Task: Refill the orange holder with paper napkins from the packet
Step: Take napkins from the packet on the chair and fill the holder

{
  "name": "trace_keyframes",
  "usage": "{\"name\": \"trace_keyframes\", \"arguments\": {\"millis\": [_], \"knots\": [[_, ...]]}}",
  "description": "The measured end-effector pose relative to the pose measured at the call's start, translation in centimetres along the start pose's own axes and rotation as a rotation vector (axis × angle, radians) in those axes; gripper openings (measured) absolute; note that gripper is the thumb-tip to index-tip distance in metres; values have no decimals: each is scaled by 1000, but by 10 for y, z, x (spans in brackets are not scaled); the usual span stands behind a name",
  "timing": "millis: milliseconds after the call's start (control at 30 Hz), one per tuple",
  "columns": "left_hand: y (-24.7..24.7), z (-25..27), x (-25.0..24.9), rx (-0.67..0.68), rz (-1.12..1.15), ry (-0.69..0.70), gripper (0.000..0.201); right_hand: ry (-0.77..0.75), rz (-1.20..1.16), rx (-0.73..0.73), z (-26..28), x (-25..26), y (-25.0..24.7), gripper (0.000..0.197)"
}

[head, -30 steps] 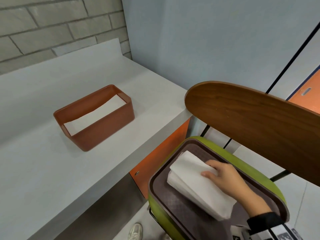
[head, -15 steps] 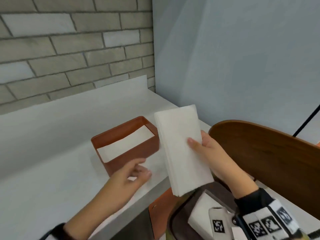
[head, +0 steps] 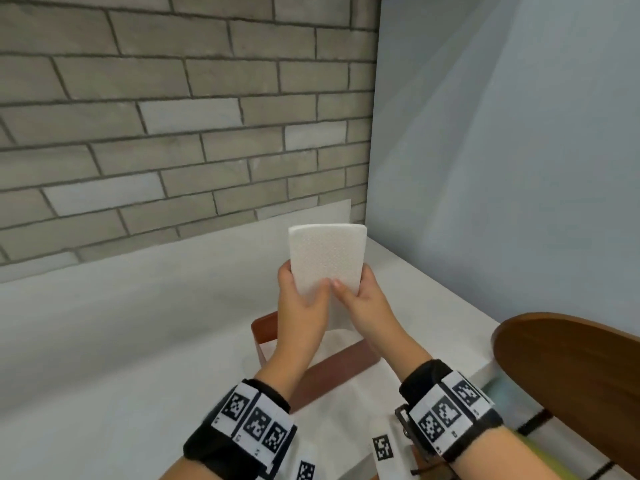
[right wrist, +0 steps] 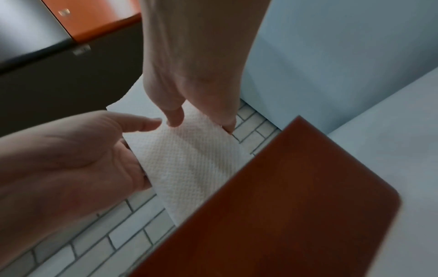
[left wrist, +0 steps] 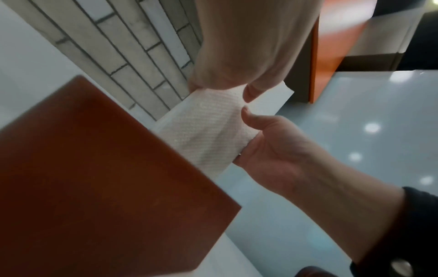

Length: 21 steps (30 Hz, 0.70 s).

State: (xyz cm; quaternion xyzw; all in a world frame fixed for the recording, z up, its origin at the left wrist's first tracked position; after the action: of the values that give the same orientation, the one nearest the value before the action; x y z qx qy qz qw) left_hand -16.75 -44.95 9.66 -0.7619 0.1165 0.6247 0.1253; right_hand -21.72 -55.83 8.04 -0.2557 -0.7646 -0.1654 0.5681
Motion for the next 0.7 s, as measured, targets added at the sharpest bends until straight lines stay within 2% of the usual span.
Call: {"name": "trace_keyframes", "arguments": {"millis": [100,167,300,467,533,600,633,700], "knots": [[-2,-5,20,-10,-28,-46,54,31,55,40,-1,-19,8,48],[-2,-7,29,7,-27,-77,54,54,56,64,-3,-30,11,54],[0,-14,41,22,-1,-77,39,66,69,84,-9,-40,9,58],[-2,-22,50,5,-130,-64,14,62,156,121,-16,-39,1,53],[-4,-24,46,27,-184,-20,12,-25,160,61,-22,-23,-9,58],[-5,-28,38,54,-253,52,10,-178,269,13,-29,5,-20,76],[-4,-30,33,68,-295,87,9,-257,361,23,-33,20,-24,82],[-3,-35,23,104,-371,139,7,-366,570,126,-40,48,-26,75]]}}
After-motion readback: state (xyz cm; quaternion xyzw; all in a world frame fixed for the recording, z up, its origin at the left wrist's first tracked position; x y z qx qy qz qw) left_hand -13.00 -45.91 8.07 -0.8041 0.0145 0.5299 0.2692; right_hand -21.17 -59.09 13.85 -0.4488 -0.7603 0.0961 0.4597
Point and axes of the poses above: each hand's wrist, its own z-axis away from the middle knuckle, its own y-axis out of the palm, x = y × z, the point moved 4 cm from there along -z, towards the middle knuckle, and after that the axes turned 7 degrees about -y, right-handed, at the moved point
